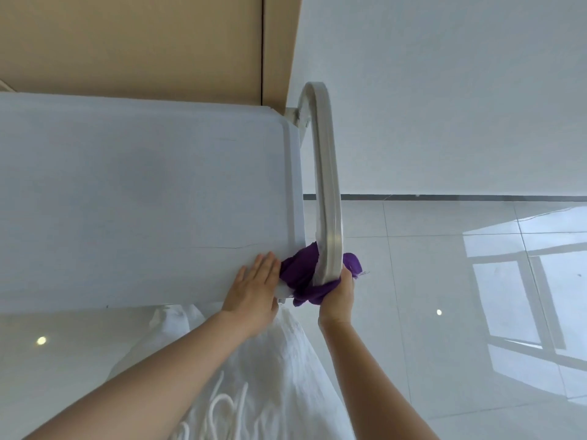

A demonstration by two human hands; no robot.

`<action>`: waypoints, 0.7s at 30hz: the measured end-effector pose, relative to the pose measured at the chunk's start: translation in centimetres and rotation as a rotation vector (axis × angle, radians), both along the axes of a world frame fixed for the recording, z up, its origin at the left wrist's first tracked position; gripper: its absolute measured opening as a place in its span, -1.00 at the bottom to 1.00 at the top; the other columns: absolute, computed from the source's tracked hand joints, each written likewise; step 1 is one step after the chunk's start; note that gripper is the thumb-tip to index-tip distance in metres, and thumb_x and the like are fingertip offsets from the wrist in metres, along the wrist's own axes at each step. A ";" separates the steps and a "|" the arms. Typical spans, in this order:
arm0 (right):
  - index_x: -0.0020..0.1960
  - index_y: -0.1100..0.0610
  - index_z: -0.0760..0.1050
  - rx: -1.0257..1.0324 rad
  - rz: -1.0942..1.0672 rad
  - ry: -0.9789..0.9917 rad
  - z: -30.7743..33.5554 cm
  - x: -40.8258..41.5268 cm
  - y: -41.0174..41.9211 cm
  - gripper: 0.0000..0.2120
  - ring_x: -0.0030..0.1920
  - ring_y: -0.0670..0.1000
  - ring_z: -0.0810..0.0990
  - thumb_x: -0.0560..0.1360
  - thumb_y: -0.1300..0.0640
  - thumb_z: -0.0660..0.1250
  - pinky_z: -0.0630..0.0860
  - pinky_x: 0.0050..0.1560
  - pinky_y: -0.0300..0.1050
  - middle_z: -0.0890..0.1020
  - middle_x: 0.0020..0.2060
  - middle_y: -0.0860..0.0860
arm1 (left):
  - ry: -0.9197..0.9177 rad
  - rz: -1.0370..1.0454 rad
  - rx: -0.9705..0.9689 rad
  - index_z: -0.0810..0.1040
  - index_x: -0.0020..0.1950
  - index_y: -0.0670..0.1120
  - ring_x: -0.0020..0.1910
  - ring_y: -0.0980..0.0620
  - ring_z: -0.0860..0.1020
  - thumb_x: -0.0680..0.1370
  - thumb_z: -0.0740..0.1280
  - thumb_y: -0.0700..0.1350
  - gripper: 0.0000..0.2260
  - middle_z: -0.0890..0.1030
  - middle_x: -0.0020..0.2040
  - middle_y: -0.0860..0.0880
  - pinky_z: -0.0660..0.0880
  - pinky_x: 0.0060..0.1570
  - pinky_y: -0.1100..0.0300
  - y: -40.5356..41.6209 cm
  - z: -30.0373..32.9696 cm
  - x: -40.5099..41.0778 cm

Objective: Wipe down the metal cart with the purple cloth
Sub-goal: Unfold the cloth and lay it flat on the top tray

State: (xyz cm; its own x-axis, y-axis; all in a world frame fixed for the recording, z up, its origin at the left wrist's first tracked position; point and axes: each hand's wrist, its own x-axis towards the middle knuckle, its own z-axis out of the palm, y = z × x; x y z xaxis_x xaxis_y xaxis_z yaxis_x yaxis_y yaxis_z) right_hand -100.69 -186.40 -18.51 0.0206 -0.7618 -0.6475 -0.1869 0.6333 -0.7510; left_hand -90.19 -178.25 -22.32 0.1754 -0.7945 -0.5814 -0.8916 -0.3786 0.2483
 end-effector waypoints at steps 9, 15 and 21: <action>-0.05 0.03 0.40 -0.234 -0.341 0.031 2.9 2.9 1.2 -0.80 -0.20 -0.19 0.52 0.64 0.11 0.02 0.40 -0.11 -0.28 0.53 -0.18 -0.10 | 0.113 0.020 -0.083 -0.18 0.53 -0.13 0.52 0.00 -0.15 0.61 0.08 -0.07 -0.40 -0.17 0.55 -0.04 -0.06 0.46 0.06 0.8 2.0 0.8; -0.13 -0.04 0.34 -0.556 -0.192 0.143 5.5 5.3 3.4 -0.79 -0.17 -0.09 0.60 0.64 0.08 0.03 0.45 -0.03 -0.27 0.53 0.05 0.18 | 0.518 0.433 -0.303 0.06 0.53 -0.03 0.44 0.02 0.23 0.62 0.15 -0.08 -0.50 0.20 0.50 0.05 0.18 0.40 0.18 1.0 6.6 3.7; -0.22 0.08 0.37 -0.597 0.061 0.118 9.2 9.1 5.6 -0.76 -0.18 -0.10 0.57 0.61 0.13 0.13 0.46 -0.08 -0.20 0.57 -0.24 0.03 | 0.952 0.602 -0.487 0.30 0.43 0.05 0.26 0.14 0.43 0.60 0.02 0.16 -0.57 0.50 0.25 0.09 0.31 0.28 0.21 2.0 12.6 7.9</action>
State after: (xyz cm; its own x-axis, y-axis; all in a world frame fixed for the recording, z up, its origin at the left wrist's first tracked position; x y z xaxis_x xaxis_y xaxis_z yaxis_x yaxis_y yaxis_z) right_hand -91.62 -180.82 -9.34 0.0297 -0.9935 -0.1098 -0.3134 0.0950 -0.9448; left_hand -82.29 -176.22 -9.68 0.2571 -0.9035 -0.3429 0.0082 -0.3528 0.9357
